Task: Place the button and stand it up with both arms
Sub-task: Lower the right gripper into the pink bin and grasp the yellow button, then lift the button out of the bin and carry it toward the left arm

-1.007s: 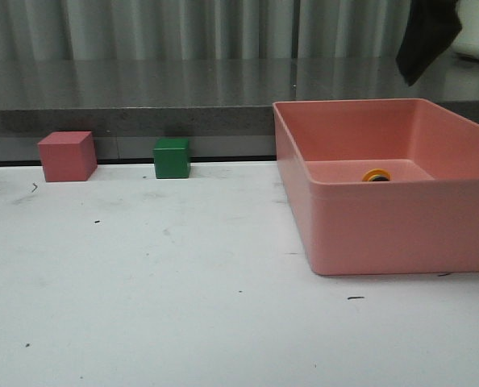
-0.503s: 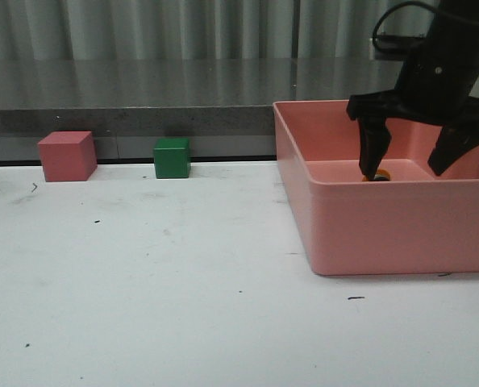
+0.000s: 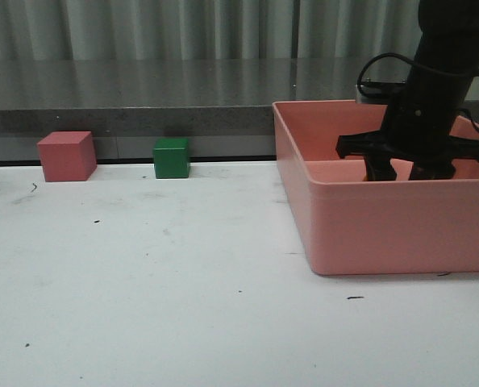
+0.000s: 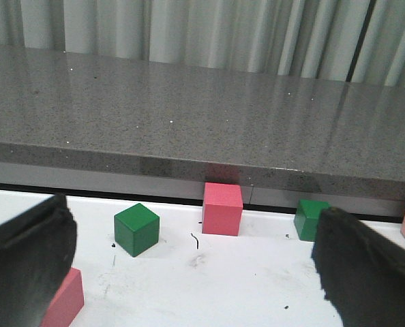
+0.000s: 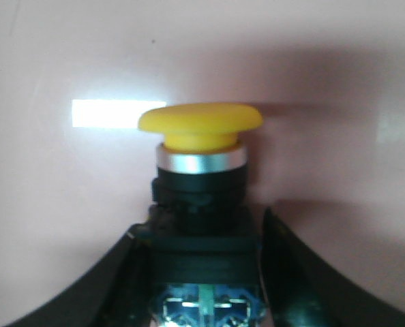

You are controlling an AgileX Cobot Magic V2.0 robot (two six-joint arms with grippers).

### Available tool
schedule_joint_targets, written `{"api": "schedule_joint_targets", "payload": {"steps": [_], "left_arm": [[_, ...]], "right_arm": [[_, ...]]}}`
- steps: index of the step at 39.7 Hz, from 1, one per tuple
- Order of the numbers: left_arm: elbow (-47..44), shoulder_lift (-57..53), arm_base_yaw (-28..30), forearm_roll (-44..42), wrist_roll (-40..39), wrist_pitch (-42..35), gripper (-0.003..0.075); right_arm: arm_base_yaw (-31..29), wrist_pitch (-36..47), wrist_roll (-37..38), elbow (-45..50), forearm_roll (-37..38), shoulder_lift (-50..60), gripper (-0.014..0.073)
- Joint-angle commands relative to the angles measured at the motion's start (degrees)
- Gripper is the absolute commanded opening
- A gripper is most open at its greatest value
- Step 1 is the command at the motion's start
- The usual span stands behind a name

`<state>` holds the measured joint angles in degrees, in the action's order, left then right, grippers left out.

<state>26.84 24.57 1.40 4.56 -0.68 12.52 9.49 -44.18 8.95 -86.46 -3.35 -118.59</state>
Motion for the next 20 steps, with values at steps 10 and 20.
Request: {"api": "schedule_joint_targets", "payload": {"steps": [10,20], "left_arm": [[1.9,0.7,0.0,0.4,-0.5,-3.8,0.0673],[1.9,0.7,0.0,0.4,-0.5,-3.8,0.0673]], "right_arm": [[-0.3,-1.3,0.0,-1.9,-0.4,5.1,0.0214],[-0.1,-1.9,0.0,-1.9,-1.0,14.8,0.0214]]}}
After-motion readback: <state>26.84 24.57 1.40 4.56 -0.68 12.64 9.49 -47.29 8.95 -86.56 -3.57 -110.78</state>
